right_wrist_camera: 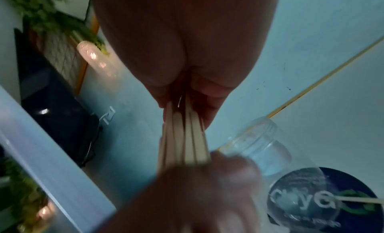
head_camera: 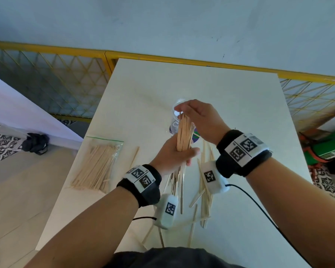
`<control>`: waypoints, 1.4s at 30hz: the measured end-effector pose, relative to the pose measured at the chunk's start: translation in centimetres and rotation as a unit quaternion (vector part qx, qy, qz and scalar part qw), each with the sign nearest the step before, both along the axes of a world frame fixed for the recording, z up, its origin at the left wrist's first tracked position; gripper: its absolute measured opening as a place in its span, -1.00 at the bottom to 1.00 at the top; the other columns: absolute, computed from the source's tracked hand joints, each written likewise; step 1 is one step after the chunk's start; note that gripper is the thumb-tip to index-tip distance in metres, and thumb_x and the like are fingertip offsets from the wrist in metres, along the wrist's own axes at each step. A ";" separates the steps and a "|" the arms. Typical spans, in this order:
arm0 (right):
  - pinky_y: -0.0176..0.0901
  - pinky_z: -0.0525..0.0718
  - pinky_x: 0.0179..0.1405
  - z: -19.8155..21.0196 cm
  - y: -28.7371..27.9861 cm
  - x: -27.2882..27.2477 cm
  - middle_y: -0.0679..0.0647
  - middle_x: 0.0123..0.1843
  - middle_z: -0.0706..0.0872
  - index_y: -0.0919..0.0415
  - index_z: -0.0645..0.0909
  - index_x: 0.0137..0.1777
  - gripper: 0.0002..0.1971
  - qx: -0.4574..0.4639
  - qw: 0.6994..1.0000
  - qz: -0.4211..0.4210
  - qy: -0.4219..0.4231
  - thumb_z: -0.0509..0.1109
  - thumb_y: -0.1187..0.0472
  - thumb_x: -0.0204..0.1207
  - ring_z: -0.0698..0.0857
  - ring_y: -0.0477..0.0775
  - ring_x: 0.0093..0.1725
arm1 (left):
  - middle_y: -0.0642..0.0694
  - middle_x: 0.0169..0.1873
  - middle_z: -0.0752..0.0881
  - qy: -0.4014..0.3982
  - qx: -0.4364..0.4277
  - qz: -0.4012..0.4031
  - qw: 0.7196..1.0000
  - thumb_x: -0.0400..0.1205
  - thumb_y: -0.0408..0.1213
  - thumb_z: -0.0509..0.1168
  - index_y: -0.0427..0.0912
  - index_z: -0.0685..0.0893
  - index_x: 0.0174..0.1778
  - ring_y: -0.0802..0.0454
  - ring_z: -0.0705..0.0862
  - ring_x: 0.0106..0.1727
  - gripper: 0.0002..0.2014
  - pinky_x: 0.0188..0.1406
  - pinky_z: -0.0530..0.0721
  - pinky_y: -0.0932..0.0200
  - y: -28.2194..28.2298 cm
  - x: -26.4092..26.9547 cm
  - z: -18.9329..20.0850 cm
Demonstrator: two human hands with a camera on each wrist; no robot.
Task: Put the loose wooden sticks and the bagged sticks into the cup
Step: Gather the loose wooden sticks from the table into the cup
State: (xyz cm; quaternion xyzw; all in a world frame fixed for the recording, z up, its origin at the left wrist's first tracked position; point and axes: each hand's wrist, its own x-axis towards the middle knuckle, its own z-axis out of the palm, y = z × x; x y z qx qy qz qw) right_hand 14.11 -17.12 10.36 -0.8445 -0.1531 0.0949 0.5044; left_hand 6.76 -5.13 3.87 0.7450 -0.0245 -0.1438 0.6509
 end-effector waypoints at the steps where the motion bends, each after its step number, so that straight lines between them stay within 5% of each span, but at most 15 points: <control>1: -0.17 0.64 0.03 -0.3 0.1 -0.4 0.00 -0.01 0.75 0.06 0.66 0.12 -0.74 -0.007 1.000 0.020 -0.008 0.12 0.19 0.70 0.72 0.02 0.03 | -0.09 -0.46 0.66 0.004 0.004 0.006 1.000 0.61 -0.24 0.41 -0.22 0.56 -0.10 -0.03 0.64 -0.41 -0.83 -0.12 0.73 -0.17 0.1 0.3 0.1; 4: -0.27 0.60 0.14 -0.8 0.5 -1.0 0.01 0.17 0.73 0.04 0.44 0.42 -0.68 0.001 0.999 0.040 -0.001 0.04 0.16 0.73 0.67 -0.08 0.16 | -0.09 -0.46 0.68 0.004 0.016 0.009 1.000 0.64 -0.21 0.40 -0.12 0.57 -0.10 0.06 0.65 -0.44 -0.87 -0.25 0.70 0.09 0.1 0.6 0.5; 7: -0.12 0.56 0.35 -0.9 0.5 -1.2 -0.05 0.25 0.69 0.08 0.51 0.39 -0.68 -0.024 0.997 0.067 0.033 0.06 0.14 0.73 0.62 -0.10 0.25 | -0.09 -0.50 0.66 0.005 0.019 0.019 1.000 0.66 -0.29 0.36 -0.06 0.55 -0.18 0.11 0.62 -0.51 -0.86 -0.43 0.62 0.26 -0.1 1.0 0.6; 9: -0.11 0.55 0.30 -0.8 0.3 -1.2 -0.14 0.22 0.65 0.06 0.54 0.38 -0.67 -0.046 0.993 0.091 0.053 0.08 0.11 0.72 0.61 -0.13 0.22 | -0.11 -0.51 0.64 -0.002 0.026 0.026 0.999 0.67 -0.34 0.31 -0.15 0.54 -0.20 0.11 0.61 -0.52 -0.86 -0.42 0.62 0.25 -0.2 1.2 0.4; 13: -0.01 0.42 0.52 -1.8 -0.5 -1.0 -0.10 0.63 0.33 -0.08 0.25 0.61 -0.47 -0.003 0.992 0.082 0.097 0.22 0.00 0.65 0.41 -0.08 0.54 | -0.02 -0.52 0.62 -0.012 -0.002 0.064 0.998 0.69 -0.36 0.27 -0.26 0.56 -0.07 0.09 0.56 -0.52 -0.95 -0.42 0.61 0.19 -0.1 1.5 0.2; 17: 0.15 0.50 0.48 -3.9 -1.3 -2.5 -0.03 0.58 0.42 -0.10 0.07 0.65 -0.10 0.067 0.982 0.069 0.163 0.47 -0.11 0.36 0.55 -0.08 0.44 | 0.05 -0.48 0.64 -0.038 -0.071 0.101 0.992 0.69 -0.43 0.27 -0.18 0.60 -0.12 0.09 0.59 -0.48 -0.90 -0.42 0.61 0.19 0.5 2.6 1.0; 20: 0.11 0.62 0.38 -5.4 -2.0 -3.6 0.05 0.47 0.57 -0.02 0.19 0.61 -0.10 0.094 0.965 0.105 0.223 0.58 -0.02 0.32 0.65 -0.04 0.36 | -0.04 -0.46 0.59 -0.059 -0.056 0.124 0.989 0.70 -0.35 0.29 -0.26 0.52 -0.13 0.08 0.61 -0.44 -0.88 -0.31 0.63 0.13 0.9 3.3 1.3; 24: 0.09 0.66 0.32 -6.3 -2.0 -4.8 0.04 0.27 0.71 0.03 0.39 0.44 -0.07 0.012 0.953 0.131 0.273 0.68 -0.14 0.06 0.72 0.01 0.23 | -0.01 -0.57 0.52 -0.072 -0.085 0.138 0.984 0.73 -0.35 0.27 -0.22 0.47 -0.20 -0.01 0.52 -0.50 -0.82 -0.30 0.63 0.04 1.0 3.9 2.3; 28: 0.02 0.71 0.15 -6.1 -0.7 -5.0 0.22 -0.01 0.81 0.30 0.64 0.01 -0.56 -0.003 0.957 0.118 0.266 0.62 0.05 0.23 0.80 0.16 -0.05 | 0.03 -0.55 0.55 -0.084 -0.106 0.131 0.982 0.71 -0.35 0.30 -0.21 0.47 -0.18 -0.03 0.55 -0.46 -0.83 -0.22 0.67 -0.02 0.9 4.3 3.2; 31: -0.06 0.73 -0.19 -5.5 0.0 -5.2 0.14 -0.31 0.69 0.29 0.54 -0.17 -0.92 0.045 0.940 0.102 0.324 0.39 0.36 0.51 0.73 0.07 -0.41 | -0.08 -0.52 0.64 -0.087 -0.089 0.150 0.981 0.71 -0.33 0.30 -0.32 0.55 -0.20 -0.11 0.68 -0.39 -0.81 -0.19 0.74 0.02 1.3 4.1 3.4; 35: -0.13 0.57 -0.45 -5.7 0.6 -5.7 0.05 -0.41 0.44 0.19 0.36 -0.20 -0.84 0.034 0.933 0.108 0.343 0.24 0.36 0.59 0.44 -0.02 -0.57 | -0.09 -0.54 0.62 -0.086 -0.089 0.132 0.983 0.74 -0.33 0.25 -0.35 0.57 -0.31 -0.13 0.65 -0.43 -0.71 -0.23 0.70 0.06 1.8 4.0 3.1; 42: -0.30 0.26 -0.64 -5.7 0.3 -5.6 -0.13 -0.61 0.39 0.11 0.29 -0.37 -0.64 0.030 0.935 0.072 0.346 0.32 0.09 0.60 0.24 -0.11 -0.64 | -0.10 -0.52 0.48 -0.028 -0.168 0.175 0.970 0.70 -0.30 0.27 -0.23 0.49 -0.37 -0.11 0.51 -0.48 -0.70 -0.35 0.65 0.04 1.8 4.6 2.6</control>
